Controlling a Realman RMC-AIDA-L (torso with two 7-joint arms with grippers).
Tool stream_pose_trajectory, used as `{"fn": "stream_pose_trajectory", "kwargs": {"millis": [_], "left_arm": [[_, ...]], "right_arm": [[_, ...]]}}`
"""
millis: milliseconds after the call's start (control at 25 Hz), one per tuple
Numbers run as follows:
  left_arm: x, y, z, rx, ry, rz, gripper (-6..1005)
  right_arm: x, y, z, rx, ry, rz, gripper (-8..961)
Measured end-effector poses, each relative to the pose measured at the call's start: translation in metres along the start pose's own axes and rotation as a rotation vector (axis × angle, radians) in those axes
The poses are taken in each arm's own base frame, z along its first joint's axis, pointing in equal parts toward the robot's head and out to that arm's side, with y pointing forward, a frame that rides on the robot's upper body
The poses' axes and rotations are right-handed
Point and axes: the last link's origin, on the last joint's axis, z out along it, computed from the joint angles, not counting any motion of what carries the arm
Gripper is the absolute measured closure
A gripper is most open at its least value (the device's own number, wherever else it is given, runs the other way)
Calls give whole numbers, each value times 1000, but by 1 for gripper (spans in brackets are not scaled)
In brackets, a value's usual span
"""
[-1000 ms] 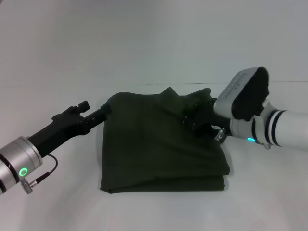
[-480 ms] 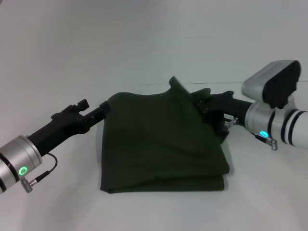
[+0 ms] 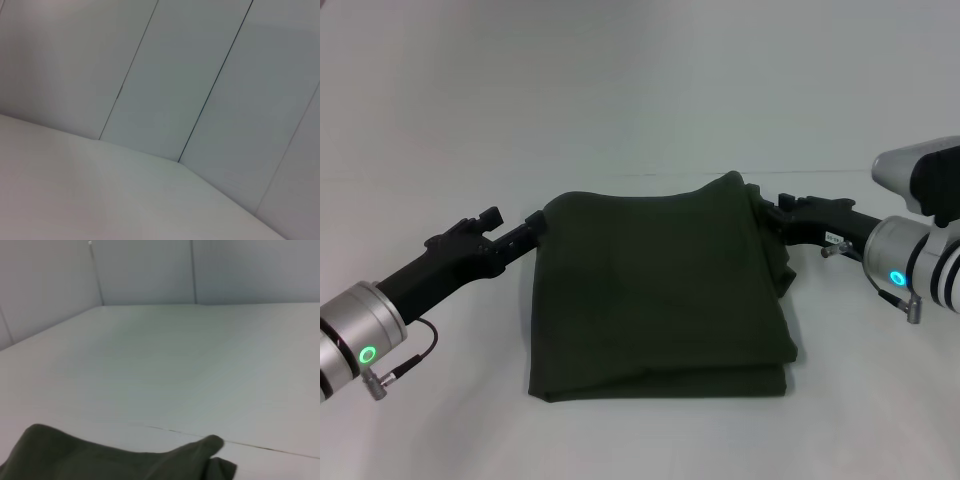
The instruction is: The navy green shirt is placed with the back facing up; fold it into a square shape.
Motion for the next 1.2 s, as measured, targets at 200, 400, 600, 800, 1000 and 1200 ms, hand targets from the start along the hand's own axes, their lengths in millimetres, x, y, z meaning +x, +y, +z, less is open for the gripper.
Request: {"fn": "stream_pose_trajectory", "kwargs": {"millis": [200, 400, 600, 800, 1000, 1200], "left_arm": [[0, 0, 0, 0, 0, 1, 156], [1, 1, 0, -7, 2, 1, 155], [1, 1, 0, -9, 3, 1, 155], [0, 2, -1, -12, 4, 0, 155], [0, 3, -2, -19, 6, -3, 155], [-1, 3, -2, -19, 5, -4, 156]], "right_arm": [[-13, -6, -8, -22, -88, 53, 697], [-33, 6, -13, -121, -207, -19, 505], [-33, 21, 10, -98, -104, -168, 393], [-19, 23, 25, -16, 21, -187, 398], [-1, 15, 26, 69, 107, -172, 397], [11, 11, 23, 92, 160, -177, 397]]}}
